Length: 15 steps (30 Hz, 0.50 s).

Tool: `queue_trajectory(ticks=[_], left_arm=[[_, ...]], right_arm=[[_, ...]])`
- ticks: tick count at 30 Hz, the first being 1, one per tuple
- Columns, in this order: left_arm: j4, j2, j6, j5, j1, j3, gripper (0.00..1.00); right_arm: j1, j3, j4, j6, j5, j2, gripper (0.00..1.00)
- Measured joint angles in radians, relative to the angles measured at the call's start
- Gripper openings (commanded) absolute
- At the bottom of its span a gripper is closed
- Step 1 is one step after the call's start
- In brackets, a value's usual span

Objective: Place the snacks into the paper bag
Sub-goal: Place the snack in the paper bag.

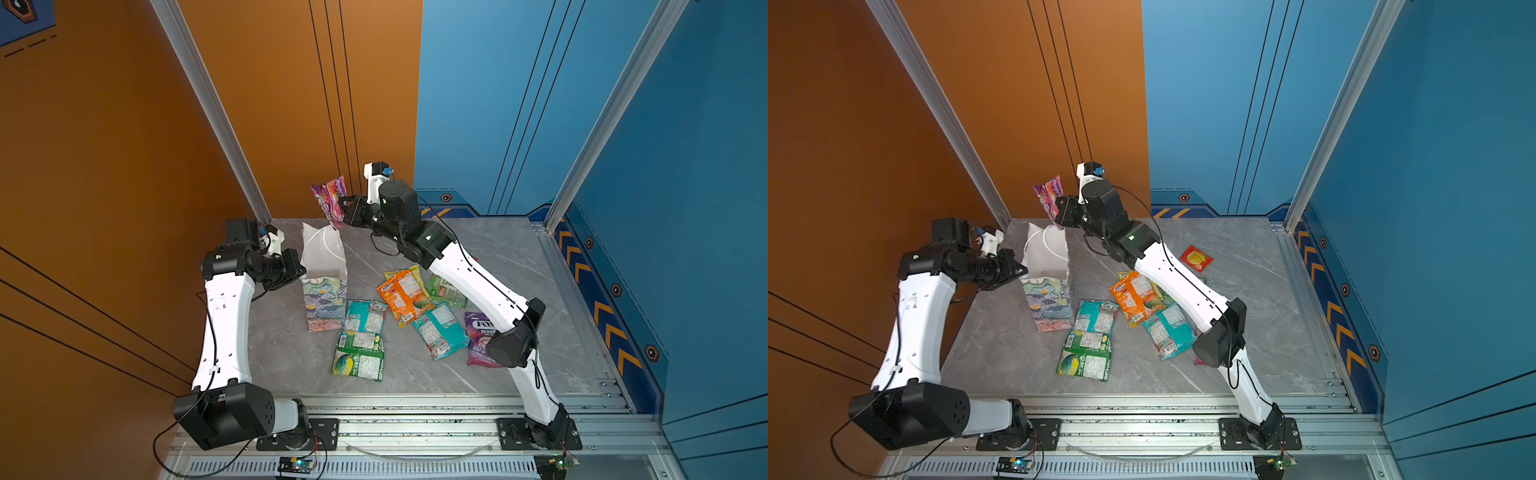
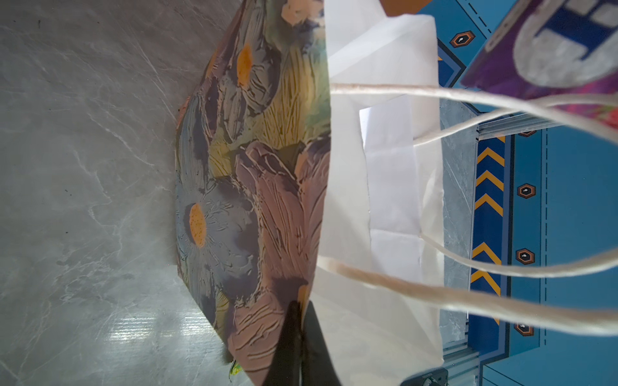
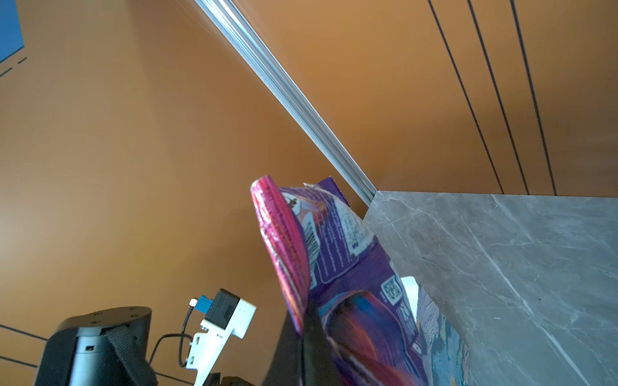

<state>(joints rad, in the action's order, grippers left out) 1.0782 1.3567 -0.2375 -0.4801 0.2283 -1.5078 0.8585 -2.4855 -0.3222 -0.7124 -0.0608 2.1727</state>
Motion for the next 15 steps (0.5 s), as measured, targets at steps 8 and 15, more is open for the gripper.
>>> queue_trajectory(ticks=[8,15], left_arm=[[-0.027,-0.007,-0.019,-0.002,0.003,0.019,0.00],[-0.040,-0.012,-0.023,-0.016,0.003,0.035,0.00]], right_arm=[[0.002,0.007,0.020,0.000,-0.005,-0.044,0.00],[0.013,-0.098,0.047,-0.025,0.008,0.013,0.00]])
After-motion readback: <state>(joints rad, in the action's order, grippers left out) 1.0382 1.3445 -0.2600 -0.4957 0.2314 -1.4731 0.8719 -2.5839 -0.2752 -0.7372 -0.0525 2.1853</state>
